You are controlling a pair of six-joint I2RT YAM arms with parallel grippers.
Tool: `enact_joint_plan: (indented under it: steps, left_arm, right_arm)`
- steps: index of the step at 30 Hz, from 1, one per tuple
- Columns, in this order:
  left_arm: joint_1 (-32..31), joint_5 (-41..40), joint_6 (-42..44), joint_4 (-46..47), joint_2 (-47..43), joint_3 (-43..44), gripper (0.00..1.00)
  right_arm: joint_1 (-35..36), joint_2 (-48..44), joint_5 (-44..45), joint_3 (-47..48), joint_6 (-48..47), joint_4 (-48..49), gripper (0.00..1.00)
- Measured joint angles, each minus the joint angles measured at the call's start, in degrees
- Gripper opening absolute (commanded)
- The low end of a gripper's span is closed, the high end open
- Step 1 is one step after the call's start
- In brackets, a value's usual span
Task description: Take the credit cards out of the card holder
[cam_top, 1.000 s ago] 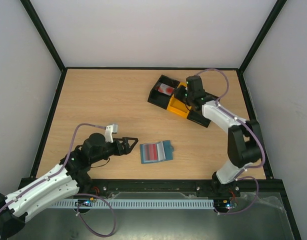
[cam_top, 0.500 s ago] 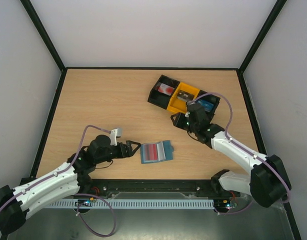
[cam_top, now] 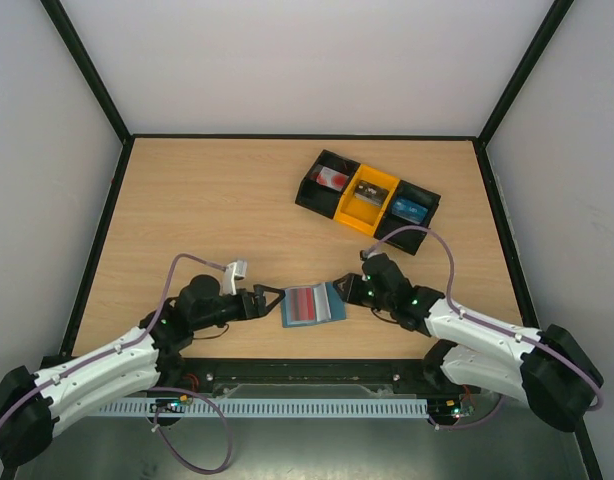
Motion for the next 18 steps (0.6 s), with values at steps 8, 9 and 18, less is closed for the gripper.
enact_joint_plan:
  steps: [8, 9, 18]
  left_arm:
    - [0.00, 1.42, -2.25, 4.85, 0.35, -3.87, 1.00]
    - [0.00, 1.49, -2.40, 5.01, 0.42, -3.93, 1.00]
    - [0.00, 1.46, -3.10, 5.42, -0.63, -4.00, 1.00]
  right_arm:
    - [9.53, 0.07, 2.80, -1.77, 4.61, 3.56, 0.27]
    - [10.43, 0.59, 3.17, -1.73, 5.01, 4.00, 0.27]
    - [16.41, 10.78, 6.01, 1.14, 6.38, 8.59, 0.27]
